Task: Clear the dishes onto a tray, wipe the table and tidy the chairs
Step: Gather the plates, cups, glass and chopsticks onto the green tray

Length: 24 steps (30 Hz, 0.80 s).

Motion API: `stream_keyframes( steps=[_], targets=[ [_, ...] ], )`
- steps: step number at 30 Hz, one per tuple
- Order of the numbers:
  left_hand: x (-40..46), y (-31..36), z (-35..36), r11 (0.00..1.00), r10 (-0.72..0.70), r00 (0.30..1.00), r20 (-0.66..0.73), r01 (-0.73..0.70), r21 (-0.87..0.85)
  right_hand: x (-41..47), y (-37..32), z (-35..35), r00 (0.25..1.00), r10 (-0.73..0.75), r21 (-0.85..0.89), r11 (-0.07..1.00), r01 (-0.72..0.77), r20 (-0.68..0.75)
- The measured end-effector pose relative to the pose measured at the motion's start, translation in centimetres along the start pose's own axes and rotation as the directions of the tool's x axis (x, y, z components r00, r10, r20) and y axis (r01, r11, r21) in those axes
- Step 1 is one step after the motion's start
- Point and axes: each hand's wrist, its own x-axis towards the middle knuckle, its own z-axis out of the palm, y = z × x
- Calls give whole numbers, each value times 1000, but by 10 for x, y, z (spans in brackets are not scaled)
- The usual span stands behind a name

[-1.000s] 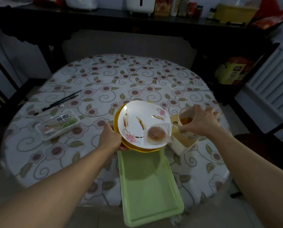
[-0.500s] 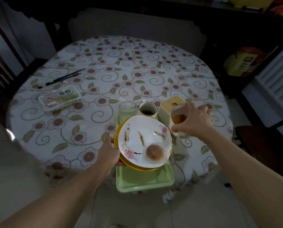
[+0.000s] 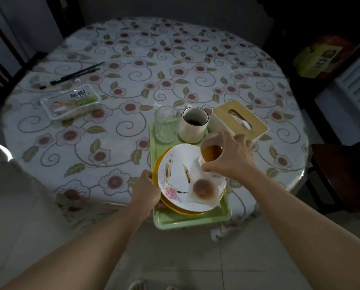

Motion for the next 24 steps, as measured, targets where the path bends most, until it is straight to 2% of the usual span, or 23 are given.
stream_keyframes(
  steps=[7, 13, 19, 24],
  targets=[
    [16, -8, -1, 997, 15, 999, -40, -12, 82, 4, -24, 21, 998, -64, -4, 998, 65, 16],
    [30, -8, -9, 950, 50, 998, 23, -55, 308, 10, -43, 42, 993, -116, -3, 993, 116, 19],
    [35, -7, -13, 938, 86, 994, 62, -102, 332, 15, -49, 60, 994, -111, -9, 994, 111, 1],
    [34, -8, -15, 962, 63, 996, 68, -79, 261, 18, -51, 67, 994, -110, -14, 994, 110, -26]
  ],
)
